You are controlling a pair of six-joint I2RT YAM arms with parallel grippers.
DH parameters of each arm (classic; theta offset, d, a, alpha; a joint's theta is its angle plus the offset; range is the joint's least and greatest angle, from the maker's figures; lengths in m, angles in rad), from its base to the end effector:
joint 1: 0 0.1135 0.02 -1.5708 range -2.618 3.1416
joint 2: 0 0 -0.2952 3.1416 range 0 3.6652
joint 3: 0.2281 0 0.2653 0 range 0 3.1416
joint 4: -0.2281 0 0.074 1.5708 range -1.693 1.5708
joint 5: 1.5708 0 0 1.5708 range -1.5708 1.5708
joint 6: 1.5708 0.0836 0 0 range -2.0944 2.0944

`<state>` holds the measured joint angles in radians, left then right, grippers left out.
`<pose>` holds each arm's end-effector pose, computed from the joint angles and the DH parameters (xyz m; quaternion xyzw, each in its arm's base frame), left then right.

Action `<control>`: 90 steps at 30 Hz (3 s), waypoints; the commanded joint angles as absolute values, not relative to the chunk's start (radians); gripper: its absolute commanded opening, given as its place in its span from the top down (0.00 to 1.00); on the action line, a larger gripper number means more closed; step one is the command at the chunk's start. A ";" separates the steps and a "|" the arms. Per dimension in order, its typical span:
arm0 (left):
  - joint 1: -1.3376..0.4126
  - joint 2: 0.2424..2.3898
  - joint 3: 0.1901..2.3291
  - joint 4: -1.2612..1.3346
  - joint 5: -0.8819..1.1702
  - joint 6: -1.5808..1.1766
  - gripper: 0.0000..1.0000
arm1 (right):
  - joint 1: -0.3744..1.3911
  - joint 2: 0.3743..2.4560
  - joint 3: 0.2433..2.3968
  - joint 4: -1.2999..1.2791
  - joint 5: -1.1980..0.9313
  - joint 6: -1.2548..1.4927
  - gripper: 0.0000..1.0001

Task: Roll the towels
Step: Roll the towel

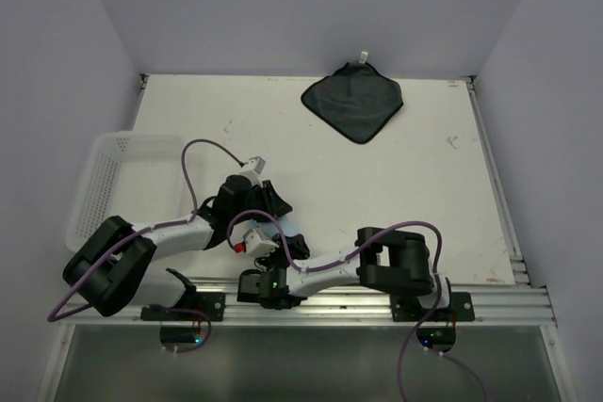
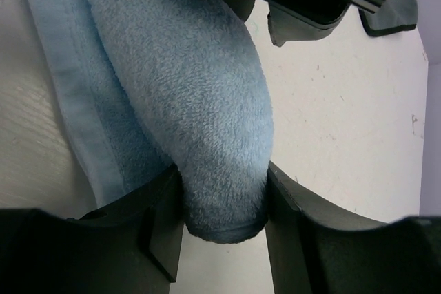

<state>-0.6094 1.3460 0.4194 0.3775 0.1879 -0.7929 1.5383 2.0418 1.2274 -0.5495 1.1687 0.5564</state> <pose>0.2293 -0.1791 0.1492 -0.0339 0.8690 -0.3765 0.3191 0.0898 0.3942 0.1253 -0.3409 0.7585 -0.1997 0.5183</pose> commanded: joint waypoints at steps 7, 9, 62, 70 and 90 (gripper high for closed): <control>-0.606 1.350 0.310 0.452 0.180 -0.825 0.67 | 1.545 2.008 1.236 -0.557 1.112 0.560 0.40; -0.606 1.350 0.299 0.457 0.176 -0.828 0.67 | 1.545 1.991 1.227 -0.545 1.097 0.551 0.37; -0.607 1.344 0.264 0.488 0.166 -0.827 0.68 | 1.072 1.534 0.640 0.212 0.032 0.698 0.33; -0.607 1.310 0.310 0.431 0.135 -0.802 0.68 | 1.074 1.537 0.623 0.222 0.005 0.681 0.50; -0.565 1.177 0.563 0.128 0.078 -0.703 0.47 | 1.295 1.612 0.704 0.123 0.557 0.520 0.65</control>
